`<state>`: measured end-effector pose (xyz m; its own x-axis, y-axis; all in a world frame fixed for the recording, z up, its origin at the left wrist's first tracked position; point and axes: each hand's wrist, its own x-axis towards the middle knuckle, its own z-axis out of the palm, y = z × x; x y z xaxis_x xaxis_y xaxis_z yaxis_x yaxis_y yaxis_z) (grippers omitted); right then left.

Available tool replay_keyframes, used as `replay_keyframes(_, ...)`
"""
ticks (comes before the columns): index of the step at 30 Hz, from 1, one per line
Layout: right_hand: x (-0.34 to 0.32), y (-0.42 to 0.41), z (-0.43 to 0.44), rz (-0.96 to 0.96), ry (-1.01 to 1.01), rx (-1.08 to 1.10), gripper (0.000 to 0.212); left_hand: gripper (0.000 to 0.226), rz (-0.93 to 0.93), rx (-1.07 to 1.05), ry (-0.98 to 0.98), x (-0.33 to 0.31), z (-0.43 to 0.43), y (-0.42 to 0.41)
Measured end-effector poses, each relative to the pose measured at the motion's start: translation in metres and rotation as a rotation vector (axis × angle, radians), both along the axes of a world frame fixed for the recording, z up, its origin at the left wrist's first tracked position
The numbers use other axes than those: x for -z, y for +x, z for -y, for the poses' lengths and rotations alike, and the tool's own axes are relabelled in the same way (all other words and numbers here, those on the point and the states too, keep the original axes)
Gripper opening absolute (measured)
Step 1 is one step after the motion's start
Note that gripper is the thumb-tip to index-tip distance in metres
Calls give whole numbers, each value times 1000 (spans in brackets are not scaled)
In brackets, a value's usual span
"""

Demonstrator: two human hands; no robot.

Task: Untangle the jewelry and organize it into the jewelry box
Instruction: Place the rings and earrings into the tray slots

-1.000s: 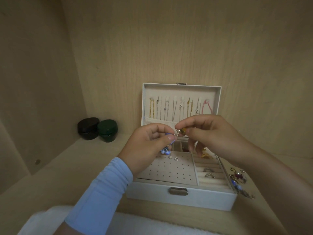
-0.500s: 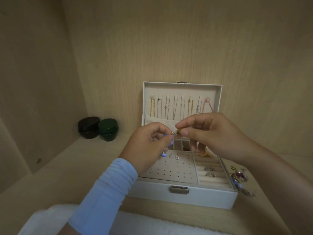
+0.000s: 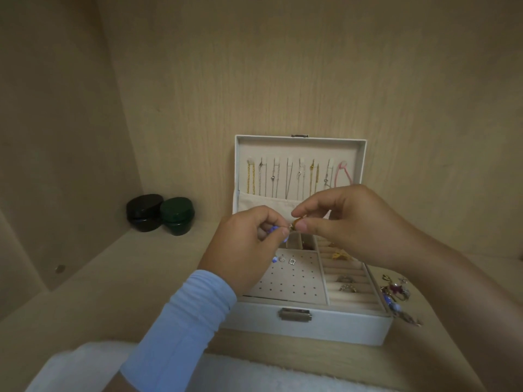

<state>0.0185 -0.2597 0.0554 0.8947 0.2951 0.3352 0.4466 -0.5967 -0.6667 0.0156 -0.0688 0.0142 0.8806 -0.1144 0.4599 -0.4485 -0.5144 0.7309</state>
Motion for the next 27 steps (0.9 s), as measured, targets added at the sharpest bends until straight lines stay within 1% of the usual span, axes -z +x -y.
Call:
replay_keyframes(1, 0, 0, 0, -6, 5, -9, 5, 11, -5, -1, -19, 0, 1, 0)
replay_keyframes(3, -2, 0, 1, -42, -7, -22, 8, 12, -51, 14, -127, 0, 4, 0)
replay_keyframes(6, -4, 1, 5, -69, -97, -31, 4, 11, -179, 71, -288, -4, 6, -1)
replay_keyframes(8, -4, 1, 6, -87, -118, -38, 4, 11, -251, 114, -336, -7, 6, -3)
replay_keyframes(12, -3, -1, 5, 26, -160, -22, 7, 14, -355, 174, -444, -8, 5, -5)
replay_keyframes(15, -5, -4, 3, 0, -59, -23, 8, 13, -325, 170, -419, -7, 4, -3)
replay_keyframes(19, -10, -8, 0, -139, 109, -49, 18, 10, -223, 173, -387, -6, 4, -2)
replay_keyframes(21, -11, -9, -1, -220, 123, -21, 21, 8, -148, 166, -336, -5, 6, -2)
replay_keyframes(24, -11, -11, -3, -322, 135, -4, 19, 10, -79, 167, -292, -1, 7, 0)
replay_keyframes(27, -10, -12, -6, -350, 161, 3, 19, 13, -36, 166, -239, 1, 7, 1)
